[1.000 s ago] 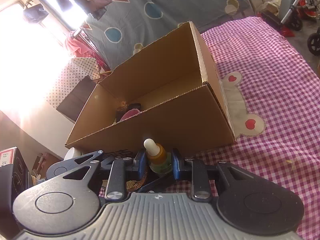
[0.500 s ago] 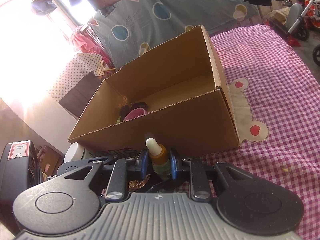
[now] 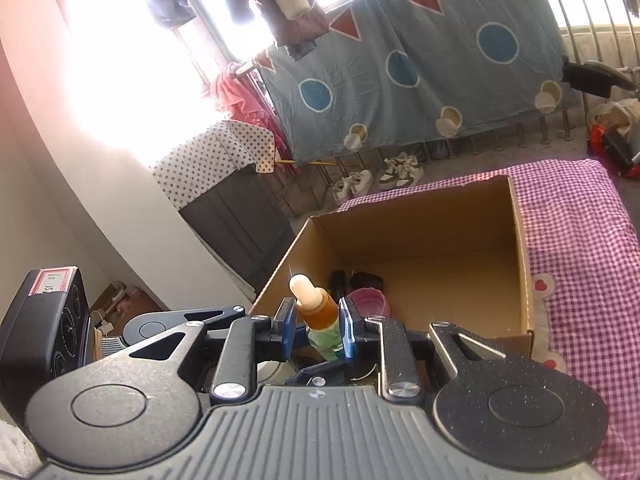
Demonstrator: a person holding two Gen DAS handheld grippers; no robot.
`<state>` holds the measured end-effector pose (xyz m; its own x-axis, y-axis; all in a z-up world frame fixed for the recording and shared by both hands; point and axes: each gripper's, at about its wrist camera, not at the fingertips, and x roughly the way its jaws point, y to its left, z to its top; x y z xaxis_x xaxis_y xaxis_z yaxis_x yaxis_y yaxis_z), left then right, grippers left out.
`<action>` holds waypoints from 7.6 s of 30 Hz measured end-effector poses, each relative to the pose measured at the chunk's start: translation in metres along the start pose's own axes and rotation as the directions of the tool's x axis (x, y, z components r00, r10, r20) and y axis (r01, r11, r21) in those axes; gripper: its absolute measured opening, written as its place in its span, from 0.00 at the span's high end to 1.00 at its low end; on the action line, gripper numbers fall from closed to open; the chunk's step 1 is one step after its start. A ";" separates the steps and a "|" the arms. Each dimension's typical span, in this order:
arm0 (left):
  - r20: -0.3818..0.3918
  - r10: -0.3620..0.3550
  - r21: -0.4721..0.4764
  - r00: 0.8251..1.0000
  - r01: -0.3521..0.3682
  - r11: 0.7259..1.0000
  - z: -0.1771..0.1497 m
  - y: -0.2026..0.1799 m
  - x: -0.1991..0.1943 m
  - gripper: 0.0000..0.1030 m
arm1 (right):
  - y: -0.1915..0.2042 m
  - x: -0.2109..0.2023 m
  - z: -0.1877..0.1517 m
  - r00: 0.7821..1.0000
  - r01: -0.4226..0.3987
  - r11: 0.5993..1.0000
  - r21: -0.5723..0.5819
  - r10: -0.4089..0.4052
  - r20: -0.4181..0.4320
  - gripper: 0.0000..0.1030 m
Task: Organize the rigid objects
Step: 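Carry the dropper bottle into the box and open the right gripper, then move the right tool to the gold-lidded jar, then close the right gripper around the gold-lidded jar, then lift the jar with the right gripper and carry it over the box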
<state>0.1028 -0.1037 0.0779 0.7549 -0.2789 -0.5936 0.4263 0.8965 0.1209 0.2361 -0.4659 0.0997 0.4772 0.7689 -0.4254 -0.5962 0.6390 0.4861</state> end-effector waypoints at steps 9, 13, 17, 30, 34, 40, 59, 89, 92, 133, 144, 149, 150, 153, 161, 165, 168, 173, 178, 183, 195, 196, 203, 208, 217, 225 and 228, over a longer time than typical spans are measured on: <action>-0.143 -0.032 -0.048 0.989 0.025 0.999 0.050 0.071 0.056 0.70 | -0.018 0.082 0.084 0.988 -0.063 0.997 0.032 0.067 -0.136 0.76; -0.233 -0.062 -0.094 0.971 0.041 0.995 0.057 0.100 0.098 0.70 | -0.043 0.130 0.100 0.978 -0.047 0.996 0.078 0.062 -0.200 0.76; -0.301 -0.081 -0.122 0.950 0.045 0.992 0.056 0.117 0.133 0.70 | -0.069 0.171 0.109 0.965 -0.030 0.992 0.119 0.060 -0.256 0.76; -0.433 -0.103 -0.187 0.896 0.022 0.982 0.047 0.144 0.194 0.70 | -0.115 0.248 0.101 0.936 0.012 0.986 0.168 0.047 -0.348 0.75; -0.431 -0.115 -0.204 0.895 0.027 0.979 0.048 0.146 0.195 0.66 | -0.120 0.253 0.094 0.924 0.016 0.981 0.192 0.059 -0.378 0.75; -0.408 -0.089 -0.164 0.909 0.023 0.986 0.053 0.141 0.184 0.51 | -0.126 0.246 0.092 0.925 0.015 0.969 0.248 0.081 -0.371 0.73; -0.206 0.008 -0.192 0.979 -0.049 0.980 0.068 0.140 0.051 0.09 | -0.083 0.034 0.054 0.995 -0.081 0.948 0.308 0.094 -0.028 0.50; -0.164 -0.024 -0.135 0.986 0.002 0.991 -0.097 0.009 0.018 0.16 | -0.077 0.026 -0.119 0.995 0.058 0.892 0.449 -0.017 -0.095 0.50; -0.169 -0.028 -0.135 0.985 0.006 0.991 -0.098 0.009 0.026 0.24 | -0.081 0.036 -0.117 0.994 0.070 0.896 0.438 -0.028 -0.103 0.50; -0.205 -0.146 -0.044 0.968 0.140 0.989 -0.100 -0.053 0.040 0.23 | -0.123 0.040 -0.127 0.985 0.120 0.870 0.478 -0.044 -0.169 0.55; -0.206 -0.123 -0.026 0.971 0.121 0.992 -0.096 -0.048 0.043 0.24 | -0.134 0.023 -0.137 0.988 0.103 0.854 0.510 -0.027 -0.155 0.55; -0.209 -0.112 -0.029 0.972 0.108 0.994 -0.096 -0.047 0.043 0.24 | -0.135 0.018 -0.142 0.988 0.104 0.847 0.522 -0.029 -0.149 0.55; -0.208 -0.110 -0.029 0.972 0.106 0.994 -0.096 -0.047 0.042 0.24 | -0.136 0.019 -0.143 0.988 0.104 0.846 0.524 -0.030 -0.148 0.55; -0.210 -0.104 -0.030 0.972 0.100 0.995 -0.095 -0.046 0.044 0.24 | -0.137 0.017 -0.144 0.989 0.104 0.842 0.529 -0.031 -0.145 0.55; -0.218 -0.096 -0.021 0.971 0.093 0.995 -0.095 -0.047 0.046 0.24 | -0.139 0.013 -0.148 0.991 0.089 0.831 0.549 -0.017 -0.136 0.55; -0.220 -0.095 -0.020 0.971 0.092 0.996 -0.093 -0.047 0.049 0.24 | -0.140 0.013 -0.150 0.991 0.091 0.828 0.553 -0.019 -0.135 0.55; -0.220 -0.093 -0.018 0.971 0.092 0.996 -0.093 -0.046 0.050 0.24 | -0.140 0.012 -0.151 0.991 0.092 0.827 0.555 -0.020 -0.134 0.55; -0.216 -0.090 -0.015 0.972 0.089 0.996 -0.094 -0.044 0.051 0.25 | -0.139 0.013 -0.152 0.990 0.097 0.827 0.554 -0.025 -0.136 0.55; -0.209 -0.080 0.000 0.975 0.082 0.997 -0.091 -0.043 0.056 0.26 | -0.140 0.010 -0.152 0.991 0.104 0.826 0.554 -0.037 -0.131 0.55; -0.195 -0.073 0.012 0.978 0.077 0.997 -0.088 -0.041 0.061 0.32 | -0.140 0.008 -0.153 0.991 0.104 0.828 0.551 -0.039 -0.128 0.55; -0.209 -0.093 -0.038 0.973 0.087 0.996 -0.085 -0.032 0.069 0.45 | -0.129 0.024 -0.148 0.990 0.105 0.845 0.524 -0.037 -0.139 0.56; -0.211 -0.093 -0.044 0.973 0.086 0.995 -0.085 -0.032 0.069 0.45 | -0.128 0.025 -0.147 0.989 0.109 0.849 0.517 -0.042 -0.140 0.56; -0.231 -0.104 -0.072 0.967 0.090 0.993 -0.082 -0.027 0.068 0.46 | -0.117 0.029 -0.142 0.986 0.134 0.864 0.486 -0.070 -0.149 0.58; -0.240 -0.100 -0.074 0.966 0.084 0.994 -0.080 -0.027 0.067 0.46 | -0.112 0.029 -0.140 0.986 0.137 0.867 0.480 -0.071 -0.153 0.58; -0.235 -0.088 -0.077 0.968 0.071 0.995 -0.077 -0.029 0.055 0.46 | -0.104 0.021 -0.134 0.987 0.128 0.874 0.468 -0.067 -0.145 0.58; -0.217 -0.067 -0.073 0.974 0.053 0.996 -0.075 -0.028 0.042 0.46 | -0.094 0.016 -0.130 0.989 0.114 0.884 0.454 -0.060 -0.132 0.58; -0.209 -0.058 -0.074 0.976 0.043 0.996 -0.074 -0.029 0.035 0.46 | -0.089 0.014 -0.128 0.990 0.108 0.889 0.445 -0.058 -0.125 0.58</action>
<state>0.0803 -0.1142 -0.0054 0.6078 -0.2522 -0.7530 0.4203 0.9067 0.0356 0.2127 -0.5146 -0.0473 0.4262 0.7221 -0.5449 -0.1914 0.6607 0.7259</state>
